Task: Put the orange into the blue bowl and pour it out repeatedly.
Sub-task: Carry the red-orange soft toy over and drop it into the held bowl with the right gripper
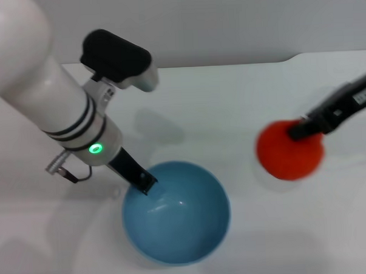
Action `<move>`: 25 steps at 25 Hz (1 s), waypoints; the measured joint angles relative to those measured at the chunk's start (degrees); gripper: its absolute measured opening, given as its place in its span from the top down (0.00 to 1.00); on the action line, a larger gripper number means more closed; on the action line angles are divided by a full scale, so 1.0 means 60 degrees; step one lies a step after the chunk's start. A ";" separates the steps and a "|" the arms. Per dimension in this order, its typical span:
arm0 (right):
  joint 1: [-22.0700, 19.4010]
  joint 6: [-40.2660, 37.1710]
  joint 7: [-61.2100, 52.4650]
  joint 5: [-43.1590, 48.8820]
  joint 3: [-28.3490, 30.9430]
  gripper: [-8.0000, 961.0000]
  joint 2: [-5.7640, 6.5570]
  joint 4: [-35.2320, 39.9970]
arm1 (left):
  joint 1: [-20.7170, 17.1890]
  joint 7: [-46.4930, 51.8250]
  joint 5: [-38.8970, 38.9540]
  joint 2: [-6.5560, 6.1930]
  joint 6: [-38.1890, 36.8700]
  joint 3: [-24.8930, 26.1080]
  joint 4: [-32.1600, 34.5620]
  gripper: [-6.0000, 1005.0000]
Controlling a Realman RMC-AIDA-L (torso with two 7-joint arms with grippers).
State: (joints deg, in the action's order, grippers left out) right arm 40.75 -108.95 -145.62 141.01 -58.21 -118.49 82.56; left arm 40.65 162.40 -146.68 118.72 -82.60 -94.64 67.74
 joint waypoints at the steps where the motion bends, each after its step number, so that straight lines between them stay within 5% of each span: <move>1: 0.0113 -0.0044 -0.0002 -0.0297 -0.0101 0.92 0.0001 0.0192 | 0.0123 0.0082 0.0025 0.0015 0.0012 -0.0123 -0.0131 1.00; 6: 0.0337 0.0242 0.0046 -0.1578 -0.1099 0.93 -0.0030 0.0807 | 0.0489 0.0277 0.0488 0.0033 0.0119 -0.0304 -0.0187 1.00; 18: 0.0371 0.0945 0.0276 -0.1591 -0.3130 0.93 -0.0063 0.0231 | 0.0804 0.0282 0.0829 -0.0024 0.0193 -0.0254 0.0267 1.00; 25: 0.0351 0.1157 0.0212 -0.1586 -0.2812 0.70 -0.0070 0.0414 | 0.0813 0.0226 0.0829 -0.0027 0.0197 -0.0208 0.0398 1.00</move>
State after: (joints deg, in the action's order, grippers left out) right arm 42.86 -102.01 -144.35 131.50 -75.08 -118.92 85.05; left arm 45.52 163.75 -141.70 118.56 -81.42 -95.88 70.13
